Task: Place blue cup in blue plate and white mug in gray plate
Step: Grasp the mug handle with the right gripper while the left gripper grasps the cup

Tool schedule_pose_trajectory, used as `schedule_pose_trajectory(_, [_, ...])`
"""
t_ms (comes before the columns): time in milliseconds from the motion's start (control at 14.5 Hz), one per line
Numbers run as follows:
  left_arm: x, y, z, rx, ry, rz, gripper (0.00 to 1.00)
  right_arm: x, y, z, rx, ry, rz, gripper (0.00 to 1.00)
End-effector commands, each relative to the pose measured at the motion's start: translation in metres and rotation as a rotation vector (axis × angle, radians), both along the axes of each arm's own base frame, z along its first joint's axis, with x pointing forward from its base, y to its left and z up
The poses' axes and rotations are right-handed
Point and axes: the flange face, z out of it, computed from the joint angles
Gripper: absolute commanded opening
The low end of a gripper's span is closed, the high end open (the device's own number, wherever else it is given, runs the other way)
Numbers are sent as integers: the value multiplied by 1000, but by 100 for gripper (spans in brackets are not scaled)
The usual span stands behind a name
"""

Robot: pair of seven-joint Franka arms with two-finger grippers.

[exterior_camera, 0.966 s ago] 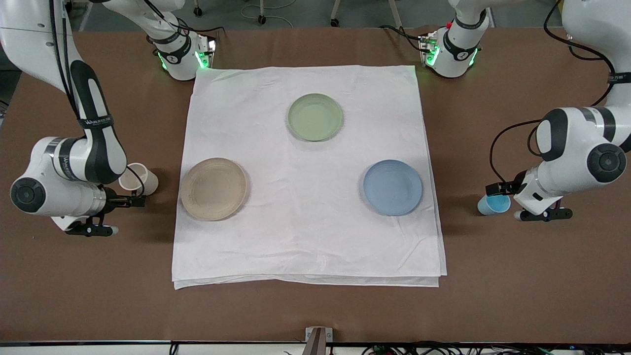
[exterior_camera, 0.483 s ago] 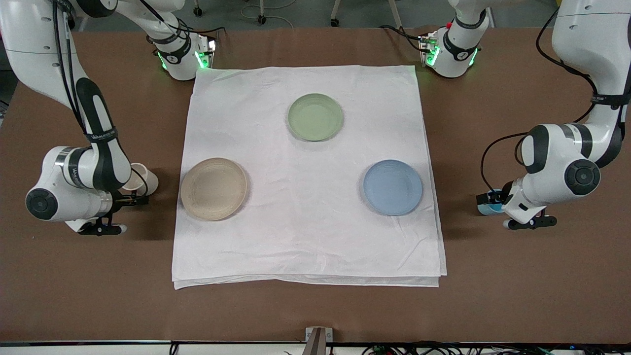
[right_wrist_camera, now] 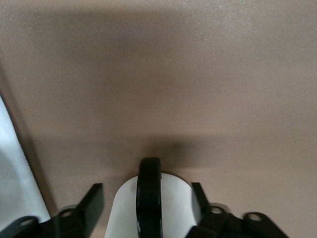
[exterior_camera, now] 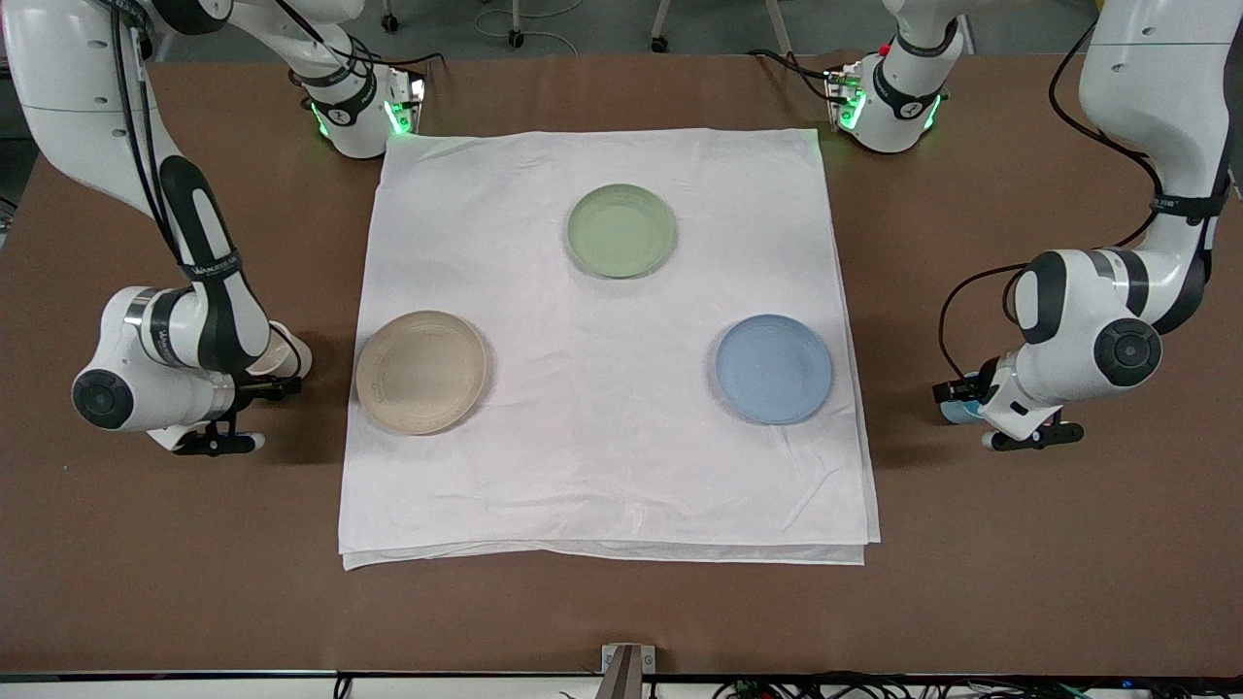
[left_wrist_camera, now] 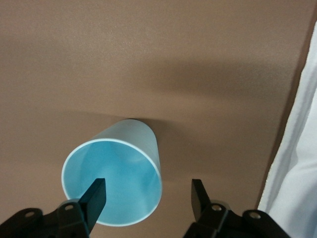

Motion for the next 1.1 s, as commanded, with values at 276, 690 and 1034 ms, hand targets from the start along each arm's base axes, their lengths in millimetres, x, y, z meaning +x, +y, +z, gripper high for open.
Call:
schedule_pose_trajectory(276, [0, -3, -8, 18, -11, 11, 18, -6, 0, -1, 6, -1, 10, 19])
schedule_pose_trajectory(690, [3, -9, 28, 34, -29, 8, 0, -5, 4, 1, 45, -4, -25, 3])
schedule_pose_trajectory(1034, [-8, -121, 73, 68, 14, 8, 0, -1, 19, 43, 61, -1, 17, 2])
